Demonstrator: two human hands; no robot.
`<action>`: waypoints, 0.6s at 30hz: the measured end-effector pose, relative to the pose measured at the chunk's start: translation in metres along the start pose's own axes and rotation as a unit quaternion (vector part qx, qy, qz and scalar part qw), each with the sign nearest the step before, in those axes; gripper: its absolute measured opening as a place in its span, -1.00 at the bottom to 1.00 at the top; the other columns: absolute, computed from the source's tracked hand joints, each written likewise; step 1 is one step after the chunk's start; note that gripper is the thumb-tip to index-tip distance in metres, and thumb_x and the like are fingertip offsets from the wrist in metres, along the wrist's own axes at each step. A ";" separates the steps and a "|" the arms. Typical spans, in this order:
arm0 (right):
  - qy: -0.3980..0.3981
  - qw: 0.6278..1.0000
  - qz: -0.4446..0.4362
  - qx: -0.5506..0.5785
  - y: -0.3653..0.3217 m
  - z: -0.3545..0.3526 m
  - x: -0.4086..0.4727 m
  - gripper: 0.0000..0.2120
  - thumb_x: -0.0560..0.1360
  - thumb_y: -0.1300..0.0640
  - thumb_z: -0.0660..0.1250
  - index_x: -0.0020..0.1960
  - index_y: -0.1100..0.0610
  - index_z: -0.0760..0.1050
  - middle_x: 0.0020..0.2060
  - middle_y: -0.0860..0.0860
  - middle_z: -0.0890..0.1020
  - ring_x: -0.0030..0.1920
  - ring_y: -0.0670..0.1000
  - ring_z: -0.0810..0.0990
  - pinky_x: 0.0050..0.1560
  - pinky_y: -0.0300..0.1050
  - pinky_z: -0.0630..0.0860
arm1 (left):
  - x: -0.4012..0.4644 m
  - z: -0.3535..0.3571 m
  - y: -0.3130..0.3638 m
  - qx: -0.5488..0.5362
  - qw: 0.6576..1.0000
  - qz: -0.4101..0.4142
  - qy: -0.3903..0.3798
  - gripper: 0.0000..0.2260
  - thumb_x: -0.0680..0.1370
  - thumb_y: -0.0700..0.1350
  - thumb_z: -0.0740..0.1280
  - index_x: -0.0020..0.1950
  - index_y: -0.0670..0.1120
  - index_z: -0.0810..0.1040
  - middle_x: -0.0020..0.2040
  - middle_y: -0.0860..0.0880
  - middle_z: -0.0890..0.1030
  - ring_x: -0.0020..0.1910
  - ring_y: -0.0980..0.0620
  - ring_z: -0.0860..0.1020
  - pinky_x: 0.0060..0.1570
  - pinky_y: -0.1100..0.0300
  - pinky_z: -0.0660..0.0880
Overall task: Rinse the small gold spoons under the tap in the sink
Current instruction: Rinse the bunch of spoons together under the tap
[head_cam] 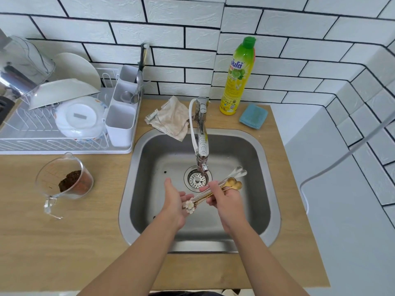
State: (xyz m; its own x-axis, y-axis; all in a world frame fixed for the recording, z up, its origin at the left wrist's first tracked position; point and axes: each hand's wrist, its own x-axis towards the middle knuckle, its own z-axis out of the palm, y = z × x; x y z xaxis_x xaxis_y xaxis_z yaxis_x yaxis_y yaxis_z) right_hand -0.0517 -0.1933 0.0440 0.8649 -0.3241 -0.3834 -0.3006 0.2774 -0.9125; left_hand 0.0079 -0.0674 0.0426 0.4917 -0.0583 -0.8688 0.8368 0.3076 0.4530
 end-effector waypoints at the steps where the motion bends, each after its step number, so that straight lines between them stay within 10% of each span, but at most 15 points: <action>1: 0.010 1.000 -0.004 0.016 -0.001 -0.003 0.001 -0.70 0.67 0.12 0.32 -0.17 0.06 0.74 -0.11 0.13 0.78 -0.37 -0.10 0.56 -0.25 -0.23 0.57 | 0.002 0.001 0.002 -0.010 1.000 0.011 0.006 -0.33 0.58 0.36 0.03 0.21 -0.26 0.41 0.01 -0.23 0.58 -0.03 -0.18 0.61 -0.04 -0.03 0.56; 5: 0.012 0.999 0.007 0.031 0.000 0.004 -0.003 -0.74 0.67 0.16 0.32 -0.15 0.12 0.69 -0.15 0.15 0.78 -0.41 -0.09 0.54 -0.27 -0.21 0.55 | 0.001 0.012 -0.005 0.011 0.999 0.050 0.016 -0.35 0.57 0.37 0.03 0.18 -0.21 0.44 -0.05 -0.18 0.58 -0.06 -0.14 0.59 0.21 -0.10 0.49; 10: 0.003 0.999 -0.027 -0.021 -0.024 -0.003 -0.020 -0.75 0.67 0.16 0.32 -0.13 0.12 0.69 -0.13 0.13 0.78 -0.37 -0.05 0.56 -0.26 -0.19 0.57 | -0.013 -0.003 0.003 0.034 0.986 0.159 0.032 -0.46 0.64 0.29 0.03 0.09 -0.17 0.48 -0.06 -0.18 0.58 -0.10 -0.08 0.57 0.05 0.00 0.52; 18: -0.062 0.974 -0.216 -0.002 -0.146 0.045 0.000 -0.82 0.58 0.00 0.37 -0.14 -0.11 0.70 -0.16 0.08 0.79 -0.43 -0.09 0.60 -0.35 -0.25 0.59 | -0.045 -0.058 0.118 -0.079 0.882 0.463 0.024 -0.66 0.62 0.11 0.05 0.00 -0.05 0.53 -0.01 -0.09 0.64 0.09 -0.05 0.60 0.31 0.06 0.47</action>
State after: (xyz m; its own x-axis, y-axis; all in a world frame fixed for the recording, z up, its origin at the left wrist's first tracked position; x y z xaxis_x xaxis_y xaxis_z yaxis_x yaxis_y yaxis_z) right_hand 0.0102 -0.1932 0.1841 0.9531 -0.2975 0.0561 0.1007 0.1369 -0.9855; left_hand 0.0707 0.0261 0.1232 0.9332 0.3270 -0.1492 0.0348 0.3311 0.9430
